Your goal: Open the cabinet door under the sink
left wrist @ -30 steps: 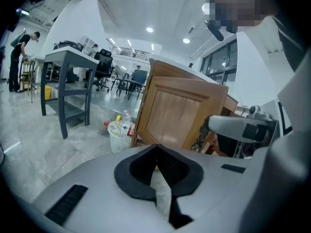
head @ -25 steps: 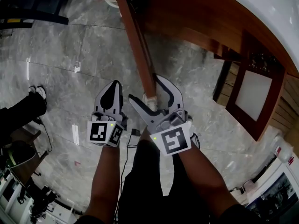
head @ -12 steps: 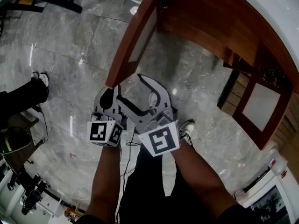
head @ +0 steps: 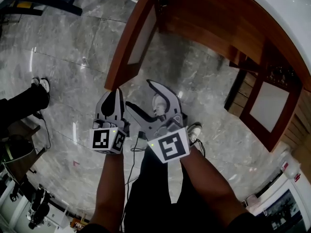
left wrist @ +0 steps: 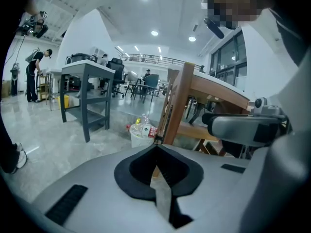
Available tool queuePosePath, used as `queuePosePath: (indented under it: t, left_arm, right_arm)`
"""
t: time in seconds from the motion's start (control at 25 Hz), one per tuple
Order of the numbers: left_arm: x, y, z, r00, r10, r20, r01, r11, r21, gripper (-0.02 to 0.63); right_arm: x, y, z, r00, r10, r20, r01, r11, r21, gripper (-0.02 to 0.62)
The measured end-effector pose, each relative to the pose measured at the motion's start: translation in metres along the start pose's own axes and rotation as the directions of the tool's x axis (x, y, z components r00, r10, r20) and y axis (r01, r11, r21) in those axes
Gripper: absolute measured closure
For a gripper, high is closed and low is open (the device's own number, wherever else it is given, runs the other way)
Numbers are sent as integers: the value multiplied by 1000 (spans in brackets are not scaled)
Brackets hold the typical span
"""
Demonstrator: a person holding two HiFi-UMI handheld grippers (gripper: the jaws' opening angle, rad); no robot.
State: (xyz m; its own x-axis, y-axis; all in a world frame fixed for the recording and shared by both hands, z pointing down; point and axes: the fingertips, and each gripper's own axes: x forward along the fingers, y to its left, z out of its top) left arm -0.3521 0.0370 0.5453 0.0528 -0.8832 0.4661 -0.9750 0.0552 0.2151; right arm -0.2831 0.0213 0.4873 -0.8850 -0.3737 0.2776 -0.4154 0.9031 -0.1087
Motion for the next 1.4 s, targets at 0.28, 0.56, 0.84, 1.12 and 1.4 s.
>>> queuePosePath:
  t: [0.28, 0.56, 0.84, 1.12, 1.4]
  left_arm:
    - [-16, -21, -12, 999, -20, -26, 21, 999, 30, 584]
    - [-26, -80, -7, 998, -62, -27, 65, 991, 116, 584]
    - [-22, -148, 44, 989, -143, 49, 132, 974, 183, 584]
    - [-51, -227, 99, 972, -210, 102, 184, 958, 219, 584]
    - [-118, -301, 140, 954, -275, 117, 238, 936, 260, 584]
  right_arm:
    - [-41, -18, -6, 998, -62, -5, 62, 998, -12, 270]
    - [-111, -52, -11, 980, -200, -19, 200, 980, -12, 417]
    - [-190, -82, 9, 934, -356, -10, 356, 934, -31, 564]
    - [-282, -92, 74, 895, -438, 79, 443, 895, -49, 571]
    - [-368, -82, 134, 838, -508, 199, 507, 860, 62, 571]
